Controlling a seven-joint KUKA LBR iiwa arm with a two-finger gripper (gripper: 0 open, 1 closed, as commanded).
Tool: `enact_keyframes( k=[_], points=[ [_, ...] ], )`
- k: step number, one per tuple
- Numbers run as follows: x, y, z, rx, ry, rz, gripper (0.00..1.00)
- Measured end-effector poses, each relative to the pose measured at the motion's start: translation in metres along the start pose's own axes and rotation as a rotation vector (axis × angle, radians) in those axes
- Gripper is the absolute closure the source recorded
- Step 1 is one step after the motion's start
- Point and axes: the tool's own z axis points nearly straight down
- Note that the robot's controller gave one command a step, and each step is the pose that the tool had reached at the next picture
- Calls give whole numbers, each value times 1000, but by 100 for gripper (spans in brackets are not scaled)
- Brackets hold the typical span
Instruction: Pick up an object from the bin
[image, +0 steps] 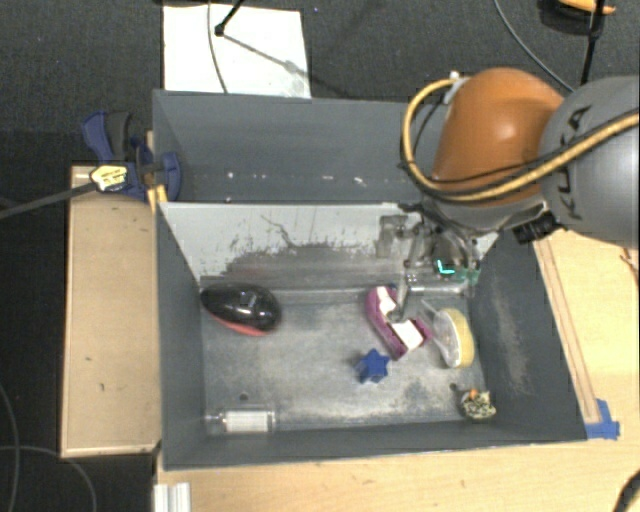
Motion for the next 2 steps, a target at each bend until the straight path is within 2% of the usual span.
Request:
enact_keyframes(
  k=[1, 2],
  points=[
    [52, -21, 155, 0, 1, -489, 0],
    [64, -7, 121, 1, -8, -552, 0]
  ],
)
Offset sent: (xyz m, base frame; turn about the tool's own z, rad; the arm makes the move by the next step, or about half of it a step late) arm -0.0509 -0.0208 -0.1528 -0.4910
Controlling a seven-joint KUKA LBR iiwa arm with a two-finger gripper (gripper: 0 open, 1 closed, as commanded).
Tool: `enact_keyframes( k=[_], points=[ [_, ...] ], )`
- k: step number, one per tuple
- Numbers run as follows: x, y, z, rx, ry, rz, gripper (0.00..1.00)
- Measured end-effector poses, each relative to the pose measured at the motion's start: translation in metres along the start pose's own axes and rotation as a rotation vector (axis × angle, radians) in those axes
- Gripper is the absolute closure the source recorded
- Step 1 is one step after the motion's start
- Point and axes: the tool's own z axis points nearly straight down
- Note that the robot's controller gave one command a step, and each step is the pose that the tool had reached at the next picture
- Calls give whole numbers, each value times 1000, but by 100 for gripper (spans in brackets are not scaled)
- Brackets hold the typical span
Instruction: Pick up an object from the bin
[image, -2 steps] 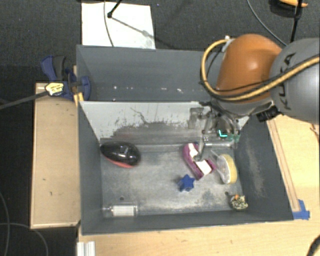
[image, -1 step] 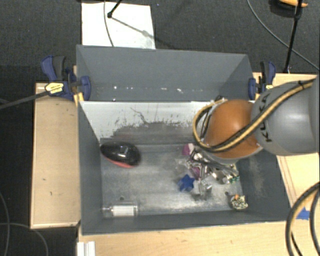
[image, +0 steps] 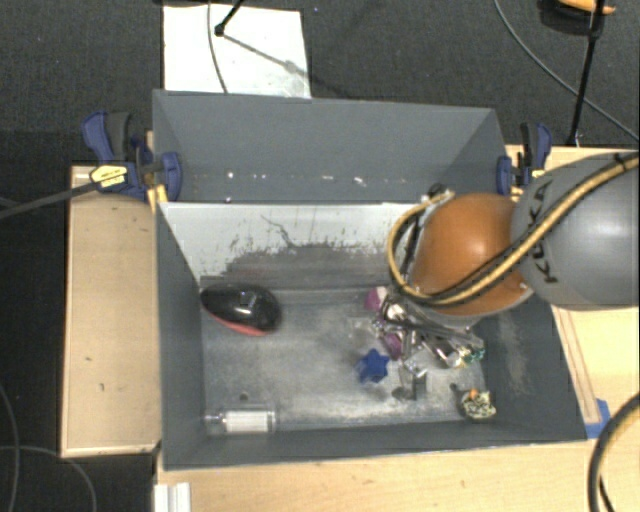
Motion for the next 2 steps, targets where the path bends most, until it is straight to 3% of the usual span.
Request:
enact_keyframes(
  k=[1, 2],
  points=[
    [2, -1, 1, -2, 4, 31, 0],
    [4, -9, 33, -2, 6, 99, 0]
  ],
)
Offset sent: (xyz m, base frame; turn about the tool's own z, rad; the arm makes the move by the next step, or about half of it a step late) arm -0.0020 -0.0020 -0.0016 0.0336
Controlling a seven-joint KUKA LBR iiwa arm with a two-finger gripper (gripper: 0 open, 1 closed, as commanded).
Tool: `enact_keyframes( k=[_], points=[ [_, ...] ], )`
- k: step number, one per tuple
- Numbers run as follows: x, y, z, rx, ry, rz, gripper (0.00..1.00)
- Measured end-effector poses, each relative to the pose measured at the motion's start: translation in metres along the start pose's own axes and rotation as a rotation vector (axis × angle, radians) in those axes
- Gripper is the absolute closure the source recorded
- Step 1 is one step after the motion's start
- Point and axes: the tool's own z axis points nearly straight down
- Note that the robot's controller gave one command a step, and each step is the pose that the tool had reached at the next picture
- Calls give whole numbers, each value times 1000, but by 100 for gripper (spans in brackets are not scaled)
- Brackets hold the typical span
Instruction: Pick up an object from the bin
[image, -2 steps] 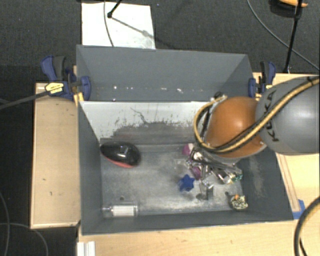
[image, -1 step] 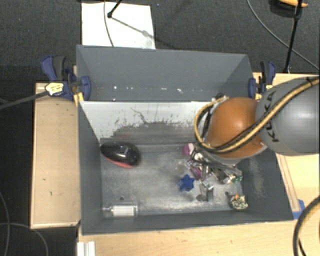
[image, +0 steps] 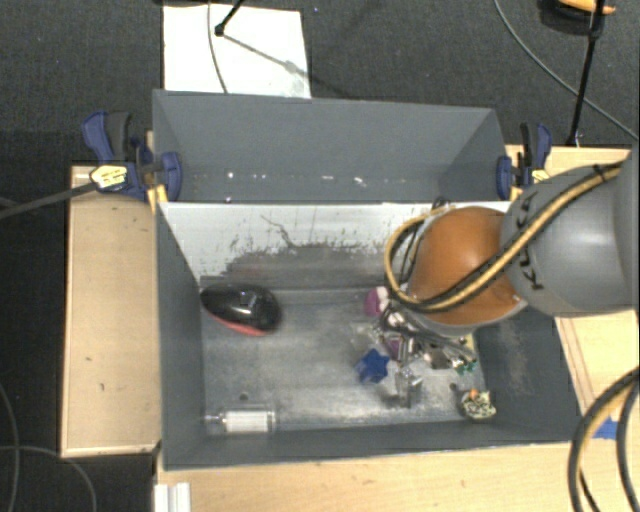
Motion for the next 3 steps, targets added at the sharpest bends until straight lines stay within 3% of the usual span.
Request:
enact_keyframes(
  k=[1, 2, 3],
  points=[
    [-1, 0, 0, 0, -1, 0, 0],
    [0, 0, -1, 0, -2, 1, 100],
    [-3, -1, -71, 5, -10, 4, 100]
  ],
)
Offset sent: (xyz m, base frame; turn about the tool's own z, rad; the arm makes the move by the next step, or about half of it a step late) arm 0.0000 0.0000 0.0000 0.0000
